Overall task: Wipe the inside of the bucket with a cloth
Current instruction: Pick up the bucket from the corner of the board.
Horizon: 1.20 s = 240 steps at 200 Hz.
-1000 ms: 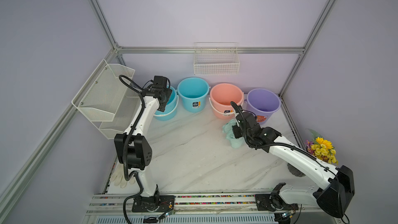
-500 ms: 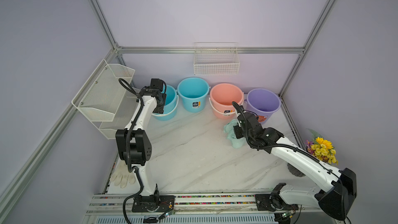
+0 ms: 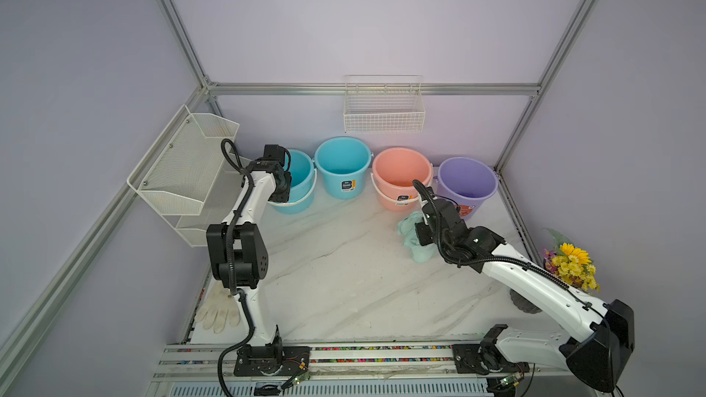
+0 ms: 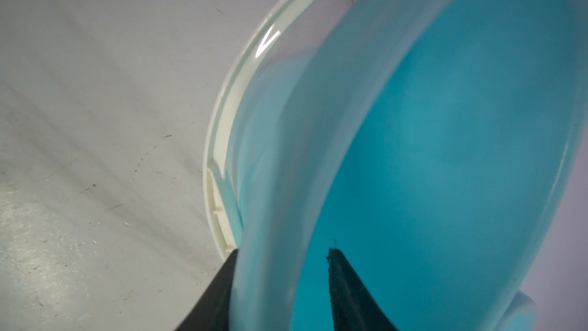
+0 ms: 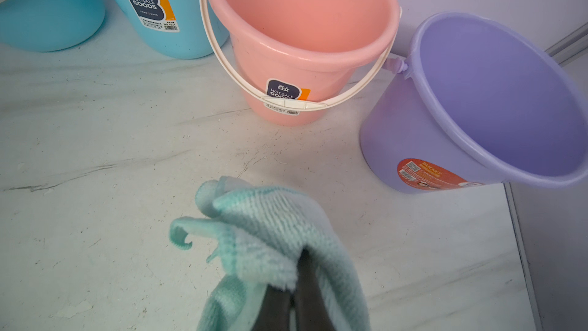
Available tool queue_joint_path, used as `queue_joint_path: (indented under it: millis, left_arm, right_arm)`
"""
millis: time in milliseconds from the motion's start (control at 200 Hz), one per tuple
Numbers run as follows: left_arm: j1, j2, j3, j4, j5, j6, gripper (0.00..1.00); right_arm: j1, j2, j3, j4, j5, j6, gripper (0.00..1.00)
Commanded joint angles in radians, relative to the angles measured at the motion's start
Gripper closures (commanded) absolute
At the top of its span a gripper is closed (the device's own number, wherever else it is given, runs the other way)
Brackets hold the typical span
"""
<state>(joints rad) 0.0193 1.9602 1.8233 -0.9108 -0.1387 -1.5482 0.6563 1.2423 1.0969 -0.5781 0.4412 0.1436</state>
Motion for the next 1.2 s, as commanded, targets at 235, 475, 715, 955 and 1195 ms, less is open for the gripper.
queue_joint_path:
  millis: [235,475,715,955,1195]
  left_arm:
    - [0.022,-0.073,-0.071,0.030,-0.004,-0.034,0.76]
    - [0.032,-0.157,-0.153,0.019,-0.009,-0.059,0.86]
    - [0.032,-0.251,-0.223,0.018,0.029,-0.019,0.97]
    - [0.019,-0.374,-0.331,0.023,0.103,0.126,1.00]
    - [-0.039,-0.490,-0.399,0.018,0.213,0.440,1.00]
  right_arm:
    - [-0.004,-0.043,0.000,-0.015,0.037,-0.011,1.00]
    - [-0.004,-0.057,0.003,-0.022,0.031,-0.005,1.00]
    - [-0.004,-0.064,0.006,-0.026,0.030,0.000,1.00]
    - [-0.004,-0.048,0.051,-0.034,0.008,0.006,1.00]
    - [-0.004,-0.023,0.116,-0.050,-0.008,0.006,1.00]
